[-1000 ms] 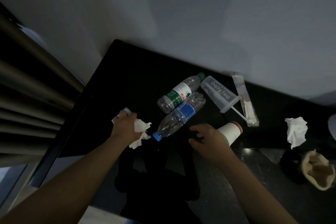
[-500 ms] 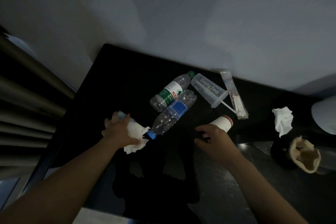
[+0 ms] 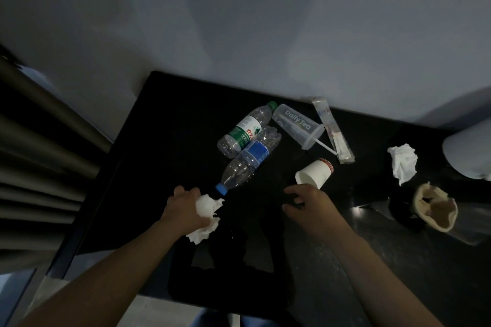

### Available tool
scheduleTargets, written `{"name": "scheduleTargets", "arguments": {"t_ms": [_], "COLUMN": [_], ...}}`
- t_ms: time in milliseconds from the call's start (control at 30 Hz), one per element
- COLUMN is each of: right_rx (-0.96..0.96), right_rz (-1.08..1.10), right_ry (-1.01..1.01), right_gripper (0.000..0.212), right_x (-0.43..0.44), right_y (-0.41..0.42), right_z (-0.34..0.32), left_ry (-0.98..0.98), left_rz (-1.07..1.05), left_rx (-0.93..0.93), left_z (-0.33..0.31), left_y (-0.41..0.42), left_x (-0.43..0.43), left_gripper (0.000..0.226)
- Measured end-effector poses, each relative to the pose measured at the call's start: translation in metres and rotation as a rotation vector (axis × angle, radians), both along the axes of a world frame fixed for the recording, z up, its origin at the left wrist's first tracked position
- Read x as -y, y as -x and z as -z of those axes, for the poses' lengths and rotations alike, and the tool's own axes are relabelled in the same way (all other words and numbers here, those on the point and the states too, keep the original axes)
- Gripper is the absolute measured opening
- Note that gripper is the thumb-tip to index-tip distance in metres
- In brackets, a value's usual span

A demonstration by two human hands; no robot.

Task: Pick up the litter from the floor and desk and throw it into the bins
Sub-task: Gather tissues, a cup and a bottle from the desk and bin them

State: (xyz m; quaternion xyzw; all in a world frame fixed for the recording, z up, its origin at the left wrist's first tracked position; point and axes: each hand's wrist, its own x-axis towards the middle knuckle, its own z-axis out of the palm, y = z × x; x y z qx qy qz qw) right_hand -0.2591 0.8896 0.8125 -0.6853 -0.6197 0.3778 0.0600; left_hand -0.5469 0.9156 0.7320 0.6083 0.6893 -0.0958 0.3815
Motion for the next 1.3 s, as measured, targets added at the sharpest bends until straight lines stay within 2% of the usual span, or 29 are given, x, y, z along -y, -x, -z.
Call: {"name": "scheduleTargets", "arguments": {"t_ms": [233, 467, 667, 1067, 1300], "right_rx": [-0.047, -0.091, -0.102, -0.114, -0.087], "right_rz": [0.098, 0.237, 0.380, 0.551, 0.545], "right_ry": [-0.023, -0.037, -0.009, -0.034, 0.005], "right_gripper": [0.041, 0.041, 0.040, 0.039, 0.040], "right_x": [0.016, 0.034, 0.053, 0.061, 0.064], "right_y": [-0.023, -0.064, -0.110, -0.161, -0.172], "right_z": [0.003, 0.002, 0.005, 0.017, 0.020], "left_ry": [-0.021, -0.056, -0.087, -0.103, -0.017], "left_rz": [0.117, 0.184, 0.257, 0.391, 0.270], "left_rx": [0.059, 0.118, 0.109, -0.030, -0.039], "left_z": [-0.027, -0.058, -0.070, -0.044, -0.020], "left_y": [-0.037, -0.109, -0.187, -0.287, -0.296], "left_x": [-0.003, -0.030, -0.059, -0.083, -0.073], "left_gripper": [0.066, 0.087, 0.075, 0.086, 0.088]}}
